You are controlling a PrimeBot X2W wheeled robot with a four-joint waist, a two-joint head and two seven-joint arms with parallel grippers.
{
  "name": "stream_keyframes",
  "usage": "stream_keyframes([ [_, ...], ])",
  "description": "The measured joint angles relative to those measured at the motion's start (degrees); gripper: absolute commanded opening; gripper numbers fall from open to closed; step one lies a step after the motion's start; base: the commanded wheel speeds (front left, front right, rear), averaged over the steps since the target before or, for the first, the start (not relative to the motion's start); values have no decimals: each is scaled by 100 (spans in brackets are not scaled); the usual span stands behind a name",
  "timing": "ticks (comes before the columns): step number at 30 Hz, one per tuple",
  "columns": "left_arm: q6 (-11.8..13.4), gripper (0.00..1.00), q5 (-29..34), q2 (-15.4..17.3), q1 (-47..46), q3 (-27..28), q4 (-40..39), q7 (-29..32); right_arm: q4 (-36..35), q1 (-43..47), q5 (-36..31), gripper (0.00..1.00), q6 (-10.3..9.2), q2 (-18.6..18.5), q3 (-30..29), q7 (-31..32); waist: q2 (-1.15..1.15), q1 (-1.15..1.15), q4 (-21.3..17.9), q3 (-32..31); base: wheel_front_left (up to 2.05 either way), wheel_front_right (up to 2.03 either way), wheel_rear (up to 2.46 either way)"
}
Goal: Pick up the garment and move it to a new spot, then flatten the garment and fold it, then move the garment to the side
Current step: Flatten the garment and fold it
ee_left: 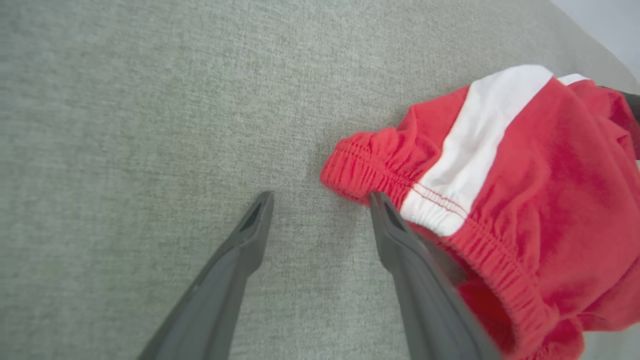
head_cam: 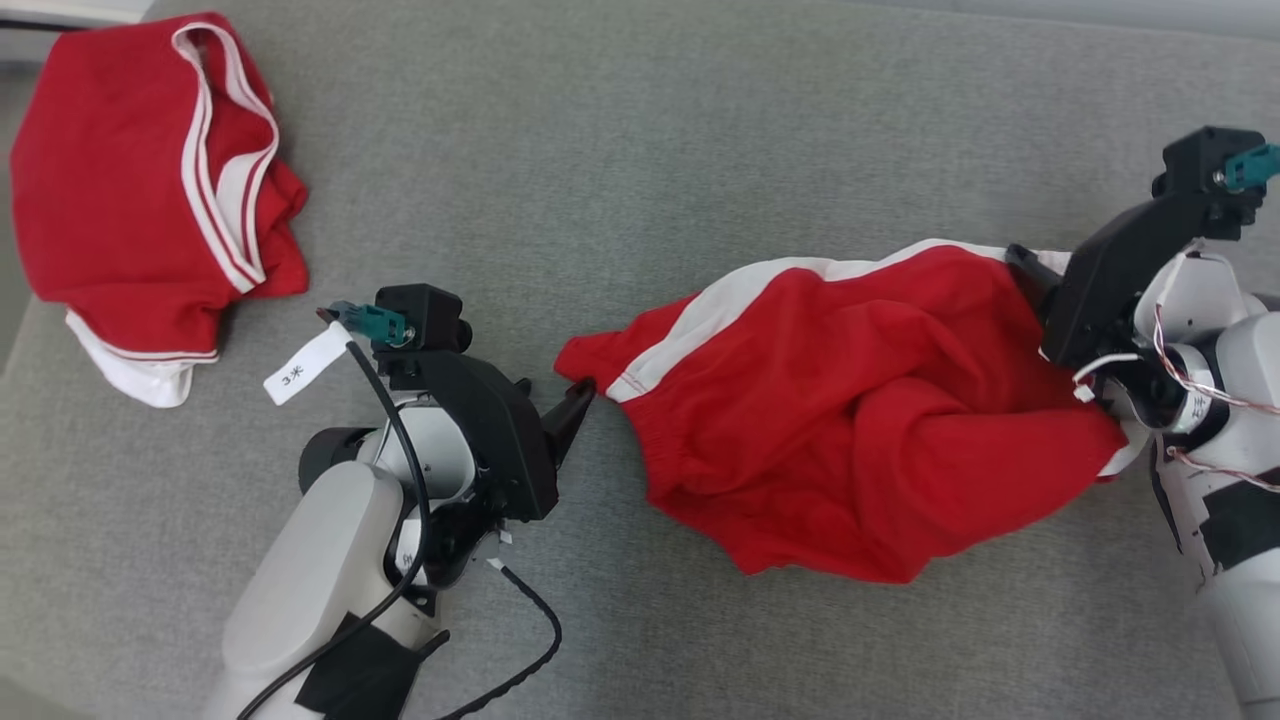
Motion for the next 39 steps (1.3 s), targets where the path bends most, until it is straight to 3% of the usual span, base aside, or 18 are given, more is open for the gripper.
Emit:
stream_keyframes([
  [1, -3, 100, -24, -11, -24, -9, 18, 1, 15, -38, 0, 96, -18, 19, -1, 3, 0, 0, 27, 14, 0, 0, 0],
  [2, -5, 100, -30, -19, -52, -29, 22, 11, 18, -59, 0, 81, -37, 25, -11, 36, 0, 0, 51, 26, 0, 0, 0],
  [3, -5, 100, -37, -26, -69, -38, 25, 15, 38, -85, 0, 56, -44, 34, -25, 52, 0, 0, 70, 39, 0, 0, 0],
  [4, -9, 100, -53, -32, -84, -54, 35, 15, 60, -104, 0, 49, -44, 37, -32, 60, 0, 0, 87, 53, 0, 0, 0],
  [7, -76, 100, -169, -49, -112, -67, 97, 14, 186, -125, -1, 40, -45, 70, -9, 152, 0, 0, 123, 75, 0, 0, 0],
  [10, -158, 100, -312, -49, -148, -74, 149, 14, 227, -132, -60, 45, -45, 67, 42, 178, 0, 0, 129, 67, 0, 0, 0],
  [12, -209, 100, -433, -58, -168, -59, 190, -7, 355, -205, -62, 76, -45, 67, 69, 233, 0, 0, 117, 22, 0, 0, 0],
  [13, -235, 100, -468, -63, -168, -51, 193, -19, 387, -219, -63, 97, -45, 66, 79, 246, 0, 0, 108, 3, 0, 0, 0],
  [14, -253, 100, -522, -62, -169, -51, 197, -19, 410, -218, -67, 100, -45, 65, 85, 253, 0, 0, 96, -18, 0, 0, 0],
  [27, -458, 100, -790, -75, -250, -212, 80, -32, 521, -204, -94, 100, -78, -5, -53, 290, -1, -1, 19, -372, 0, 0, 0],
  [39, -270, 100, -1114, -74, -73, -592, 118, 85, 589, -192, -152, 100, -124, 104, 38, 428, -1, -1, -29, -283, 0, 0, 0],
])
